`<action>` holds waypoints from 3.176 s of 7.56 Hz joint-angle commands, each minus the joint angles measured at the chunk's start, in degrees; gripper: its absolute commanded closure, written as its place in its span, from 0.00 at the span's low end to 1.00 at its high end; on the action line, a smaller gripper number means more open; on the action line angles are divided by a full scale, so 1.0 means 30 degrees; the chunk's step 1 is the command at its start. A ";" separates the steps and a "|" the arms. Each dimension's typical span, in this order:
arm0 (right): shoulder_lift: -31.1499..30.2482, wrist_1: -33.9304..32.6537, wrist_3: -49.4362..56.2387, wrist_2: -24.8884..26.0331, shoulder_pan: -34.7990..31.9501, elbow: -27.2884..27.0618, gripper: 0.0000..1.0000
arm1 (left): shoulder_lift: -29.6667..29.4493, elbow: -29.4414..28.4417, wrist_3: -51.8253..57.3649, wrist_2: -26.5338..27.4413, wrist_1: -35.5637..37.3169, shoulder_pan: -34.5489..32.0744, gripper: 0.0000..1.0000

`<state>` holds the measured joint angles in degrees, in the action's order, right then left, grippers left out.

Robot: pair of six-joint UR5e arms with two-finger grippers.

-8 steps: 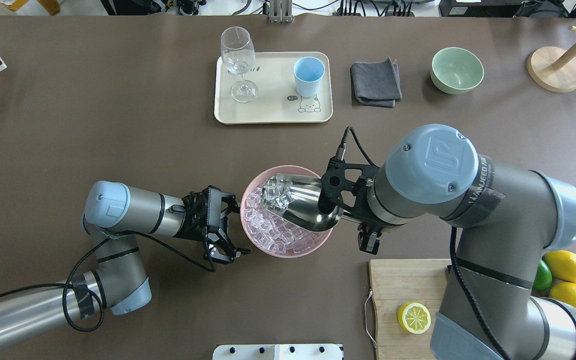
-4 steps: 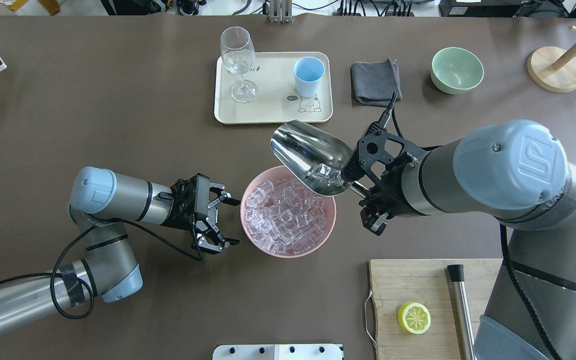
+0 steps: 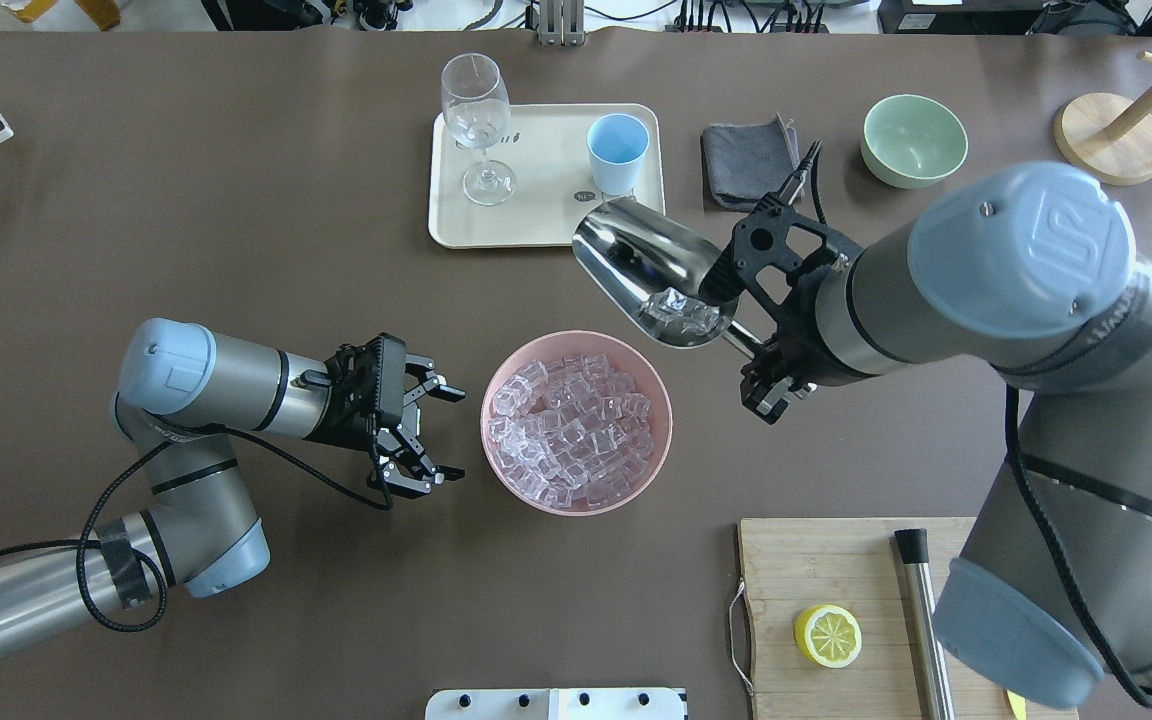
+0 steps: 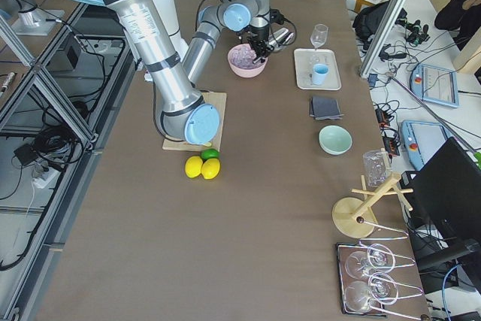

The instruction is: Put ice in cup with scoop

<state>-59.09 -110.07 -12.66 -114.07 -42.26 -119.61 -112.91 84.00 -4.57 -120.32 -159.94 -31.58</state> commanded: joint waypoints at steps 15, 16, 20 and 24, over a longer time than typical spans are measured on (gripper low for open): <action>1.2402 -1.0735 0.4566 -0.4280 -0.2877 1.8657 1.00 | 0.1014 0.8387 -0.0029 0.1817 2.3957 -0.5498 0.02; 1.2954 -1.1236 0.5093 -0.4252 -0.2877 1.9530 1.00 | 0.1363 0.8503 -0.0058 0.1439 2.3928 -0.5411 0.02; 1.4627 -1.2090 0.6444 -0.3988 -0.3111 2.2199 1.00 | 0.3641 0.8592 -0.0146 0.0126 2.4952 -0.7977 0.02; 1.6241 -1.2061 0.7530 -0.3256 -0.3170 2.5076 1.00 | 0.8740 0.8330 -0.0058 -0.2285 2.4748 -1.4156 0.02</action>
<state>-11.80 -146.28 9.07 -124.38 -51.68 -46.64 -92.68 109.68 -4.77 -125.71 -85.47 -66.16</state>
